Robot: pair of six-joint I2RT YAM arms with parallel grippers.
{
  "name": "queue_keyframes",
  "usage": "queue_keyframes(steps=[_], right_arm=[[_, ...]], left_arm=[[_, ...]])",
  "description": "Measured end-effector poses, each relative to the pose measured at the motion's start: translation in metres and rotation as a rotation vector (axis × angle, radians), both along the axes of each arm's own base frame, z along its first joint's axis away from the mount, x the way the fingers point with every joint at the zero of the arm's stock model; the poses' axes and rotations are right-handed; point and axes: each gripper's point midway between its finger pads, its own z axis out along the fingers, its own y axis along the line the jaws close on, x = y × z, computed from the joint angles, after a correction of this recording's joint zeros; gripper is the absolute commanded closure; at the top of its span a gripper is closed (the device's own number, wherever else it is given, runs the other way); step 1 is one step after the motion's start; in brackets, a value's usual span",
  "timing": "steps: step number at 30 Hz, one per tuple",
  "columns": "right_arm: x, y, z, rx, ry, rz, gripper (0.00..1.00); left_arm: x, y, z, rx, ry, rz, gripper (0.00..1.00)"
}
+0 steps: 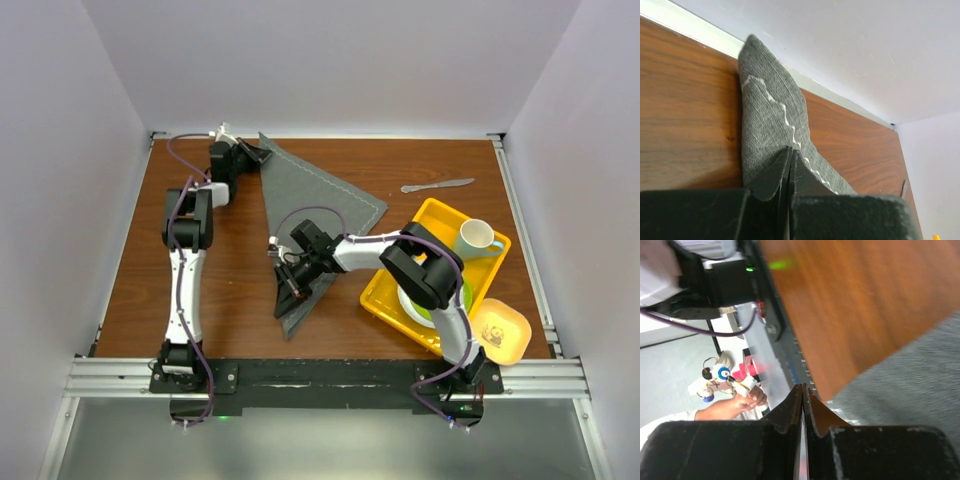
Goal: Fold the napkin, place the utensils inside, and roll it up
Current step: Fold the napkin
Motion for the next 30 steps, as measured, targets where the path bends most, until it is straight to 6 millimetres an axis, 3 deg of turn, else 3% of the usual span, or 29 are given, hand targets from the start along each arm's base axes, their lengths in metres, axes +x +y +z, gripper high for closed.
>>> queue_keyframes(steps=[8,16,21,25,27,30], right_arm=[[-0.022,-0.027,-0.044,-0.108,0.087,0.012,0.94],[-0.028,-0.034,-0.043,-0.105,0.086,0.034,0.94],[-0.032,-0.041,-0.041,-0.138,0.086,0.051,0.91],[-0.026,-0.041,-0.033,-0.18,0.058,0.059,0.86],[-0.014,-0.038,-0.024,-0.201,0.019,0.049,0.81],[0.009,-0.033,-0.005,-0.213,-0.047,0.009,0.76]], left_arm=[[0.015,0.01,-0.003,0.012,0.02,0.065,1.0],[0.021,0.021,-0.006,0.032,0.06,0.102,1.0],[0.022,0.048,-0.008,0.085,0.069,0.119,1.0],[0.016,0.075,-0.004,0.17,0.103,0.119,0.81],[0.006,0.084,-0.001,0.207,0.135,0.108,0.71],[-0.017,0.093,0.016,0.254,0.178,0.09,0.64]])
